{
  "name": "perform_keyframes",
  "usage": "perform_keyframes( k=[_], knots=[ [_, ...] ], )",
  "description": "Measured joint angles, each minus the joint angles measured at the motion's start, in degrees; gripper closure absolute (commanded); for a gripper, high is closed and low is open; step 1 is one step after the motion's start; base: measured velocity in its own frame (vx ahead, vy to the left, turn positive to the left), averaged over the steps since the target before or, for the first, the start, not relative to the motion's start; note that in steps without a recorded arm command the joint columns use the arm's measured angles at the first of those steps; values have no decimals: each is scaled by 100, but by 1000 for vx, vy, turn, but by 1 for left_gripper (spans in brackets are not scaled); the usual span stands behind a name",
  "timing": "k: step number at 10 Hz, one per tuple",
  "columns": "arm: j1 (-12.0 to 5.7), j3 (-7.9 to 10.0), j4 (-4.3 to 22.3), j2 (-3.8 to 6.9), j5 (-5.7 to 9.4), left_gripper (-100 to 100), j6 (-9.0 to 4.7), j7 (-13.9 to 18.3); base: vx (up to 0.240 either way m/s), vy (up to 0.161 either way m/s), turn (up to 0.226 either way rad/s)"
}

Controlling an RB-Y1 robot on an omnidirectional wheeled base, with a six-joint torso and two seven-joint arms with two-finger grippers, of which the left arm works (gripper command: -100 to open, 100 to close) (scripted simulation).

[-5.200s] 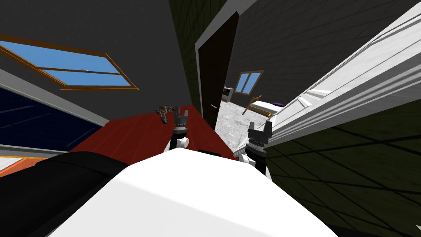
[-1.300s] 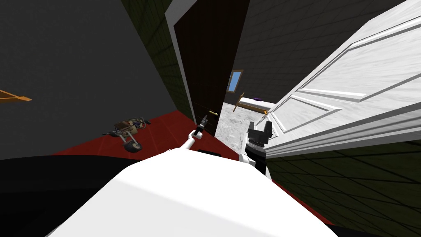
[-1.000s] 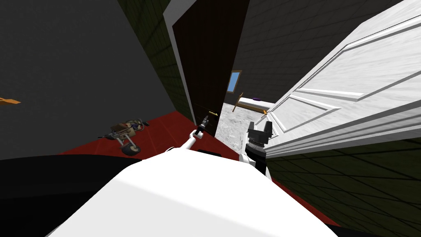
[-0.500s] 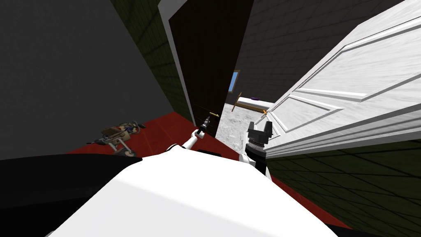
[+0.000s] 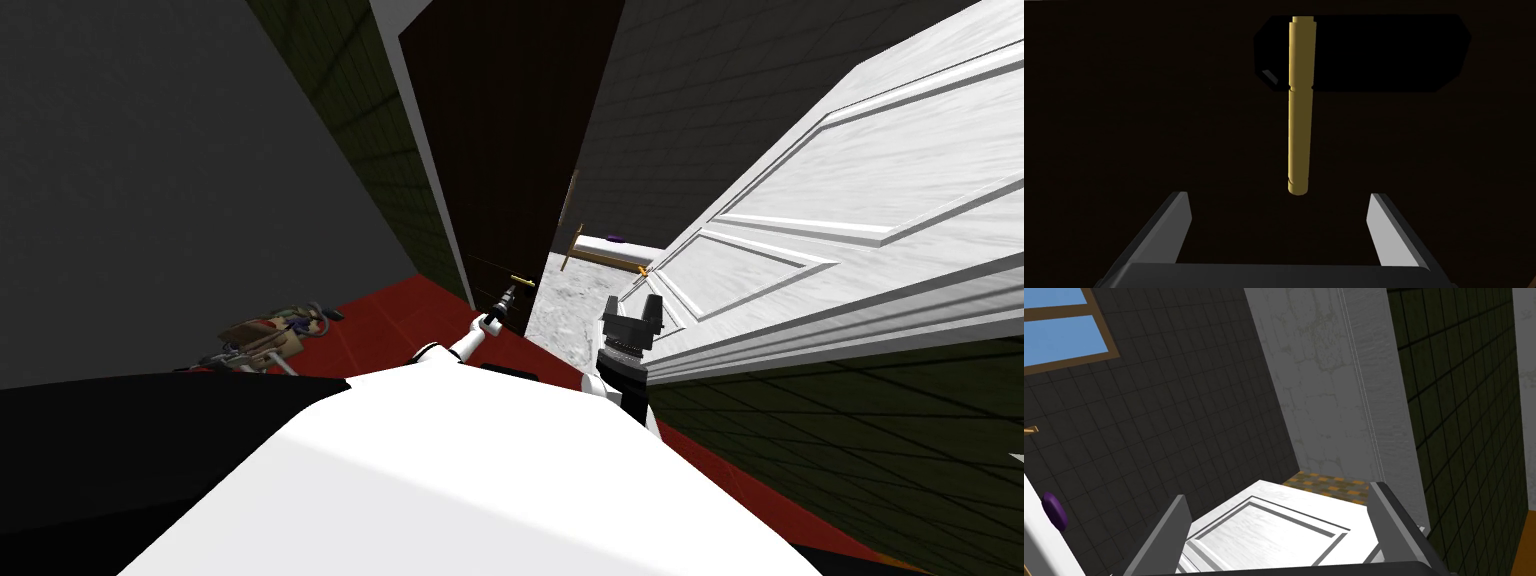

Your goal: Push the door open

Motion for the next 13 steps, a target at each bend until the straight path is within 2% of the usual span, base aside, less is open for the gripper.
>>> perform_keyframes(
  k=[2,3,5,6,8,10,12,13],
  knots=[
    [-133,-62,190,-53,-17,-100,79,53,44,74,-38],
    [-138,-67,197,-54,-18,-100,89,61,113,-41,-31],
    [-196,-28,295,109,-5,-100,59,52,168,-65,-15],
    [-152,-29,262,164,-7,-100,44,46,176,-64,-23],
    [-122,-14,214,208,-5,-100,67,36,194,-92,-25],
    [-135,9,258,169,4,-100,39,35,205,-75,-19],
    [-179,38,345,29,17,-100,-3,37,131,-50,-6],
    [-182,36,352,15,18,100,-21,41,-16,3,0]
  ],
)
